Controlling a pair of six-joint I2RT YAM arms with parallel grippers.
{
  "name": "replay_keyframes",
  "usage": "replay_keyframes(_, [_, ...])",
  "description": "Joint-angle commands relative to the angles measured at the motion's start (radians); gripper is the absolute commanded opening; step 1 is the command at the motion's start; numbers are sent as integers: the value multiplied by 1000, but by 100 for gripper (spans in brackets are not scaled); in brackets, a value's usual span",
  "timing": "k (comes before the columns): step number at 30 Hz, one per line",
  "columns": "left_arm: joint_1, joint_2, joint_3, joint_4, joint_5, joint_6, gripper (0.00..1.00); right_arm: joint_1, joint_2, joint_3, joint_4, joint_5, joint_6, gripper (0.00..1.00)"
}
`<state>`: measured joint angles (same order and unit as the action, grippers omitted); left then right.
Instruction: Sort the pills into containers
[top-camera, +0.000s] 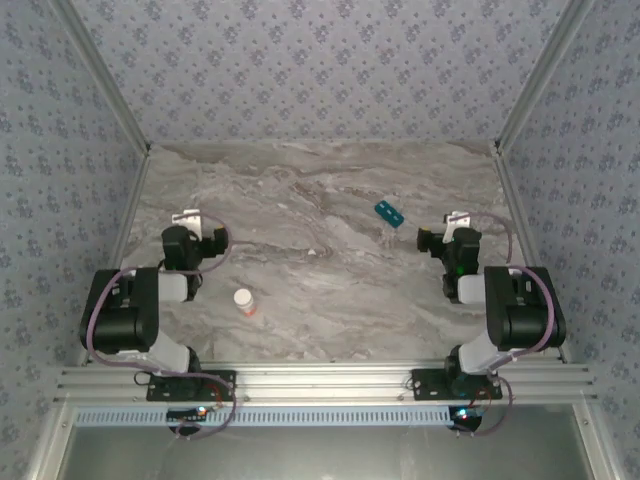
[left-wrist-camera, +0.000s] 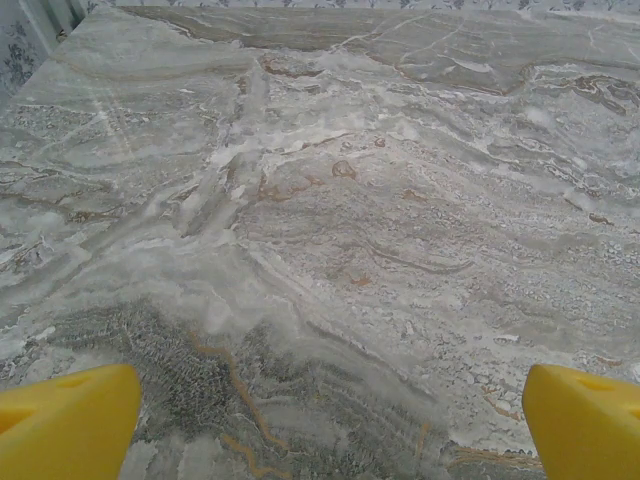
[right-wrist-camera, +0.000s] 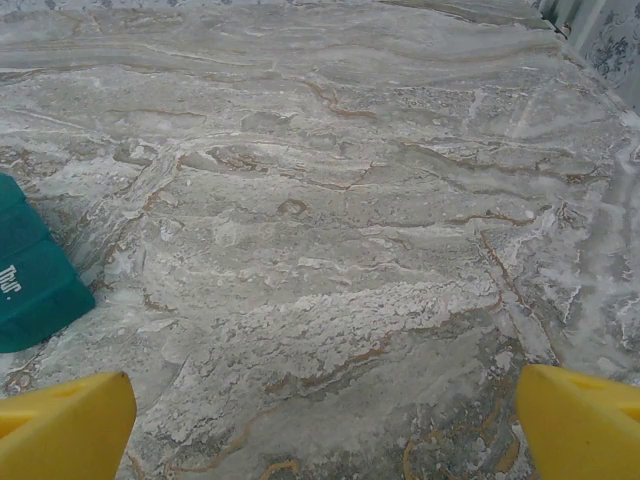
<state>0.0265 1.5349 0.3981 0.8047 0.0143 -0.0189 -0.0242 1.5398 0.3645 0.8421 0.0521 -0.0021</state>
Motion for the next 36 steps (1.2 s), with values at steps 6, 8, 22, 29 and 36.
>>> replay_keyframes(6, [10,3,21,-1,7,-4,98,-5,-9,18,0,-8,-21,100])
replay_keyframes(8, [10,3,21,-1,9,-4,98,-5,-9,17,2,-9,-21,100])
replay_keyframes(22, [12,0,18,5,16,-6,98,-11,-18,11,14,-11,-13,99])
replay_keyframes(29, [14,-119,118,-264,-4,-18,98,5,-309,82,-318,139,76,99])
replay_keyframes(36, [14,-257,211,-524,-42,-146,98,-106,-421,268,-769,61,665,100])
